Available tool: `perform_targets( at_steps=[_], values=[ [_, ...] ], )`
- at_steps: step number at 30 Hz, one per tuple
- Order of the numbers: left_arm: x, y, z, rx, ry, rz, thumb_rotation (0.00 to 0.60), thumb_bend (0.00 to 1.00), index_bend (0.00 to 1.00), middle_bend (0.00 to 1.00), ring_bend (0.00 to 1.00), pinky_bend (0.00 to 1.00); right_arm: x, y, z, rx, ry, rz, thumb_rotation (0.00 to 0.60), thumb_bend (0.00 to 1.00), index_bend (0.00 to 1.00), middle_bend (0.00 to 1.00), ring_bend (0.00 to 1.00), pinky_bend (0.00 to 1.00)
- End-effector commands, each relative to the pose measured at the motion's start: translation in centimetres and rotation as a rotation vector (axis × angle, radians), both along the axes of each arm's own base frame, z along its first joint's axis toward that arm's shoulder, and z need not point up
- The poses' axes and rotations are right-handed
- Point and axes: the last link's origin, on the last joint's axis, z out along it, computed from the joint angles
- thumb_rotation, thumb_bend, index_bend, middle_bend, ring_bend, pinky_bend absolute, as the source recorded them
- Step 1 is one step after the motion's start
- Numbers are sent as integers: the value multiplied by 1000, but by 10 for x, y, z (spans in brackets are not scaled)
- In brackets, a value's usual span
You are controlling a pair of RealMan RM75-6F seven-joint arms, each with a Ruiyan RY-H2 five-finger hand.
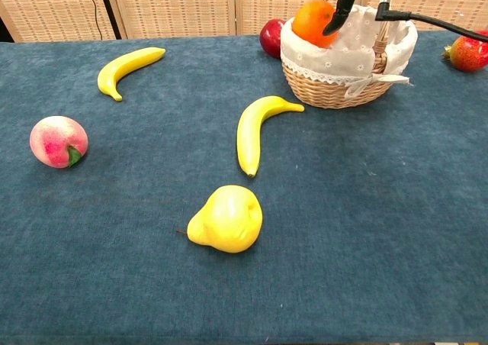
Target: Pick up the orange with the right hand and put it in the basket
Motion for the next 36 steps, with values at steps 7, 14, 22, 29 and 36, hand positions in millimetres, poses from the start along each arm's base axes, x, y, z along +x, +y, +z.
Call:
perform_targets(
  at_steps=[7, 14, 22, 29, 36],
  values=[
    [0, 0, 0, 0, -1, -3, 600, 83, 0, 0, 0, 0, 1, 13, 8, -10, -37, 25, 600, 47, 95, 0, 0, 3],
    [1, -1, 8, 33, 9, -15, 600, 83, 0, 0, 0, 0, -15, 93, 38, 10, -62, 111, 600, 46, 213, 48, 85, 154],
    [3, -2, 13, 60, 5, -23, 600, 82, 0, 0, 0, 0, -50, 166, 71, 5, -58, 125, 600, 47, 343, 159, 201, 258],
    [5, -2, 15, 70, 1, -32, 600, 82, 0, 0, 0, 0, -79, 186, 79, -15, -22, 89, 600, 47, 372, 179, 220, 261],
    [10, -6, 26, 126, 3, -76, 600, 82, 0, 0, 0, 0, -135, 200, 86, -128, 47, -11, 600, 93, 397, 197, 231, 263]
  ],
)
